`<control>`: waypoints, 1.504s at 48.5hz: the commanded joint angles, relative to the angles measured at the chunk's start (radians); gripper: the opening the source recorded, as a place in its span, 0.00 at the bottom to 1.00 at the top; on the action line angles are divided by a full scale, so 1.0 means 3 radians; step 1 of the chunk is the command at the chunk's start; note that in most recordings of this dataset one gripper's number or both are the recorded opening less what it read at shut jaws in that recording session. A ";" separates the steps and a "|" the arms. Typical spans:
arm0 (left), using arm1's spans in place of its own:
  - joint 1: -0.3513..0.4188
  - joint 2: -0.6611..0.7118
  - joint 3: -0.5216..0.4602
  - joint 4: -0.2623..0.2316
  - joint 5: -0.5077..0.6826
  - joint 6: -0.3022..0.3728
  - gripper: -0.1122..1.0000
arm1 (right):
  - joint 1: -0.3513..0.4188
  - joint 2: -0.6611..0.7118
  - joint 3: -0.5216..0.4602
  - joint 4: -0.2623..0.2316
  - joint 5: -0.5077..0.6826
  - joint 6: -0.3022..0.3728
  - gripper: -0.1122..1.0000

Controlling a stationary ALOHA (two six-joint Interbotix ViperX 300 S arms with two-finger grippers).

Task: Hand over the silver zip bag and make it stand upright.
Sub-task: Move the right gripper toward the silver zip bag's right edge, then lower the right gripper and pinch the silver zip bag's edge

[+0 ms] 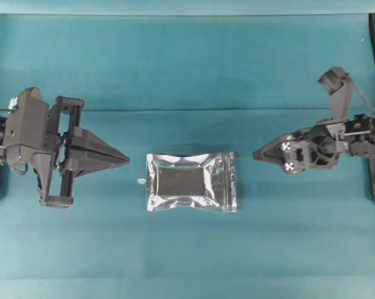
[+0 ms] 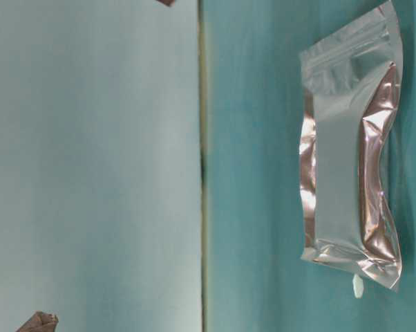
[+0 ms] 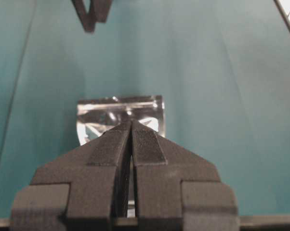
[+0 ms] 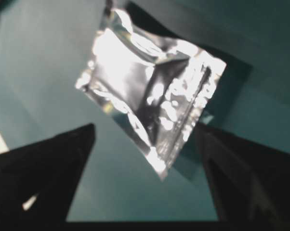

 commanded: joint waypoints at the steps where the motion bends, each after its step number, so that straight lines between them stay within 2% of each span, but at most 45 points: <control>1: 0.0005 -0.0010 -0.0072 0.0010 -0.0005 -0.0005 0.13 | 0.0010 0.0092 -0.0056 0.0020 -0.0015 0.0046 1.00; 8: 0.0015 -0.0010 -0.0072 0.0010 0.0015 -0.0005 0.15 | 0.0020 0.0327 -0.0061 0.0031 -0.0087 0.0133 0.99; 16: 0.0031 -0.0010 -0.0072 0.0005 0.0026 -0.0005 0.16 | 0.0087 0.0649 -0.0066 0.0031 -0.0389 0.0378 0.99; 24: 0.0051 -0.0010 -0.0056 0.0010 0.0026 -0.0005 0.16 | 0.0220 0.0972 -0.0184 0.0031 -0.0644 0.0619 0.99; 33: 0.0077 -0.0010 -0.0051 0.0010 0.0026 -0.0005 0.16 | 0.0389 0.1375 -0.0378 0.0031 -0.0787 0.0772 0.99; 52: 0.0082 -0.0010 -0.0036 0.0010 0.0026 -0.0005 0.16 | 0.0409 0.1728 -0.0649 0.0031 -0.1007 0.0839 0.99; 67: 0.0082 -0.0010 -0.0031 0.0005 0.0026 -0.0005 0.16 | 0.0409 0.1759 -0.0665 0.0031 -0.1002 0.0828 0.99; 73: 0.0087 -0.0010 -0.0031 0.0010 0.0026 -0.0005 0.16 | 0.0409 0.1759 -0.0660 0.0031 -0.0951 0.0793 0.94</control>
